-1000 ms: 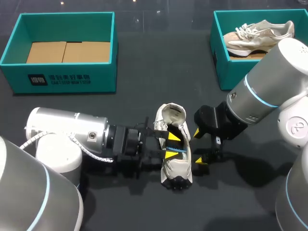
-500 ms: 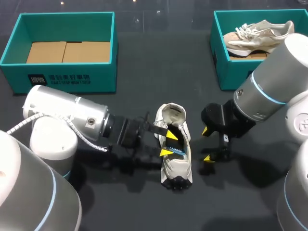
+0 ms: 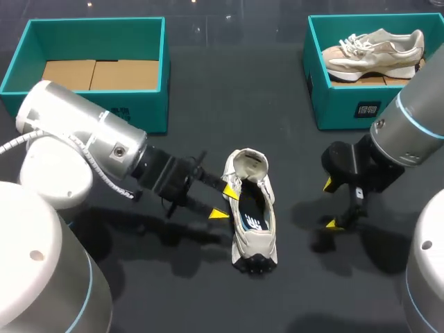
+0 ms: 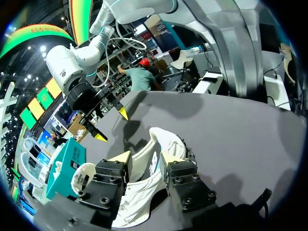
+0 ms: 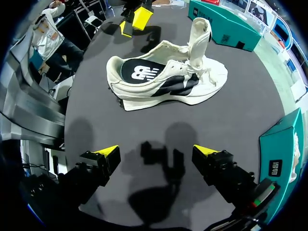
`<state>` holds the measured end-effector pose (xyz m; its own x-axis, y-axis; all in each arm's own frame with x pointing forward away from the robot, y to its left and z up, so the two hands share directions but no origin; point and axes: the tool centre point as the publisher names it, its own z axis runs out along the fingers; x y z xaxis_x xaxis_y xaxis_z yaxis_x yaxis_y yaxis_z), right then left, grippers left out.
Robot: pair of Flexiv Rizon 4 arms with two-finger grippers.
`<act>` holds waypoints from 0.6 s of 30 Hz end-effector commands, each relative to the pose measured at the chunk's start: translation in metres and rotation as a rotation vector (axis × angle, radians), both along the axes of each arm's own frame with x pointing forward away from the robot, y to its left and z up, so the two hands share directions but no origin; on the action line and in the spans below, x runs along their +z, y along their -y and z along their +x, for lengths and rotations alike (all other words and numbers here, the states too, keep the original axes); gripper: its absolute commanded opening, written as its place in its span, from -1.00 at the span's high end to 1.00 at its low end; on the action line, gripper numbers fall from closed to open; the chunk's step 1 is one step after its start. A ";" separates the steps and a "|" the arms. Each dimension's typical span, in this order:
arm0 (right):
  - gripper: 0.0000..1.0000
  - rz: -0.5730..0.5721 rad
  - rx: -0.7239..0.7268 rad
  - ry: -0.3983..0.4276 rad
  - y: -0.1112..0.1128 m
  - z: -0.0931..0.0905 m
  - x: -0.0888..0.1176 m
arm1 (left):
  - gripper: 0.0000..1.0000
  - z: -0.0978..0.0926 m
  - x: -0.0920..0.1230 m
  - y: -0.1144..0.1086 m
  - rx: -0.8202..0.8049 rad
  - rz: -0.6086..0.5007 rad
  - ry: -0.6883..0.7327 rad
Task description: Take the shoe out of the shoebox, open the shoe tongue, remove and reinsert the insole, then place the shoe into the shoebox
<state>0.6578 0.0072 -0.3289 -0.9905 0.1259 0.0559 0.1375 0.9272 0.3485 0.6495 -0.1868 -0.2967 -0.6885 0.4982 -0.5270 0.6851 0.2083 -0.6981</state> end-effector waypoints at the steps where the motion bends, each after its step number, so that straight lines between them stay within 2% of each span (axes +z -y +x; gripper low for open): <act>1: -1.00 0.016 -0.016 -0.004 0.013 -0.008 0.013 | 0.27 0.005 0.018 -0.020 -0.084 0.092 -0.008; 11: -1.00 0.016 -0.016 -0.004 0.013 -0.008 0.013 | 0.34 0.027 0.039 -0.051 -0.276 0.251 0.023; 12: -1.00 0.016 -0.016 -0.004 0.013 -0.008 0.013 | 0.72 0.029 0.041 -0.054 -0.298 0.273 0.030; 13: -1.00 0.016 -0.016 -0.004 0.013 -0.008 0.013 | 1.00 0.031 0.042 -0.056 -0.322 0.302 0.044; 17: -1.00 0.016 -0.016 -0.004 0.013 -0.008 0.013 | 1.00 0.041 0.047 -0.068 -0.450 0.468 0.127; 18: -1.00 0.016 -0.016 -0.004 0.013 -0.008 0.013 | 1.00 0.041 0.047 -0.068 -0.450 0.468 0.127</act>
